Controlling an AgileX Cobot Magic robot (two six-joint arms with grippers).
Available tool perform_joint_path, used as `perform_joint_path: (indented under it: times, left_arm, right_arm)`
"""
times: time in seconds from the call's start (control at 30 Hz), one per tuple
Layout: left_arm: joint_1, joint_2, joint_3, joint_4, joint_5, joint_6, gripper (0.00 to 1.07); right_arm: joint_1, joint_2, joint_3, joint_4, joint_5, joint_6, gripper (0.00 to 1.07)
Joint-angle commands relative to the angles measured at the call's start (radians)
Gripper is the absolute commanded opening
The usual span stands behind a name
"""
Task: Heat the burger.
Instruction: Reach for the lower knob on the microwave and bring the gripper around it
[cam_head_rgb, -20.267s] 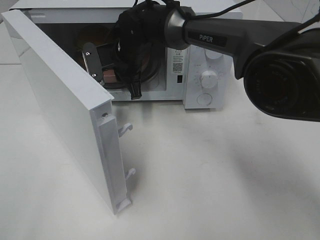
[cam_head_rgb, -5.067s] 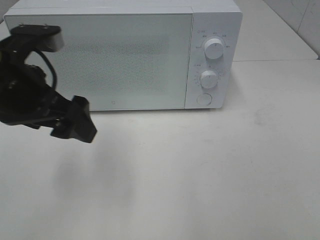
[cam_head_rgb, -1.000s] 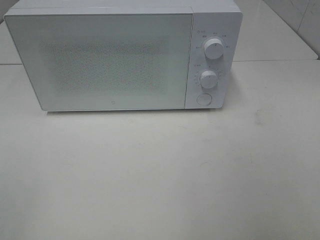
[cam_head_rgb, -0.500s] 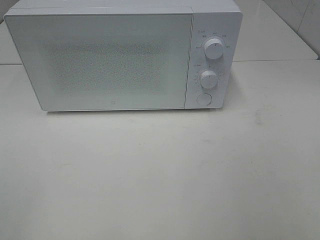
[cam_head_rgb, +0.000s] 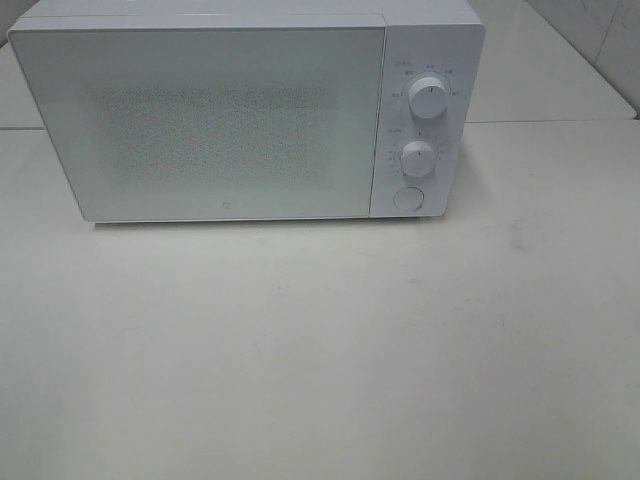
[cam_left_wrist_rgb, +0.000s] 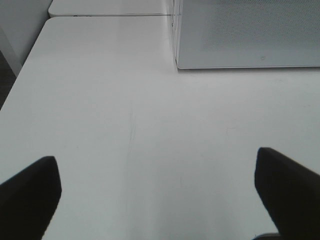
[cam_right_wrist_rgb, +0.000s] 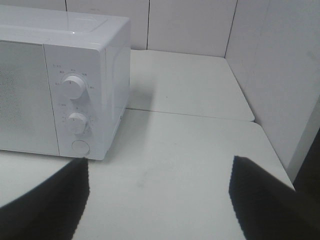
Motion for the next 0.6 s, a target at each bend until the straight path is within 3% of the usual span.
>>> perform_joint_path:
  times: [0.03, 0.37, 0.6]
  left_arm:
    - [0.002, -0.017, 0.000, -0.011, -0.012, -0.002, 0.98]
    - [0.002, -0.017, 0.000, -0.011, -0.012, -0.002, 0.98]
    - [0.002, -0.017, 0.000, -0.011, -0.012, -0.002, 0.98]
  right_arm:
    - [-0.005, -0.007, 0.047, -0.003, -0.095, 0.008, 0.75]
    - [-0.005, 0.245, 0.071, -0.003, -0.275, 0.007, 0.75]
    - [-0.005, 0.551, 0.071, -0.002, -0.503, 0.007, 0.75]
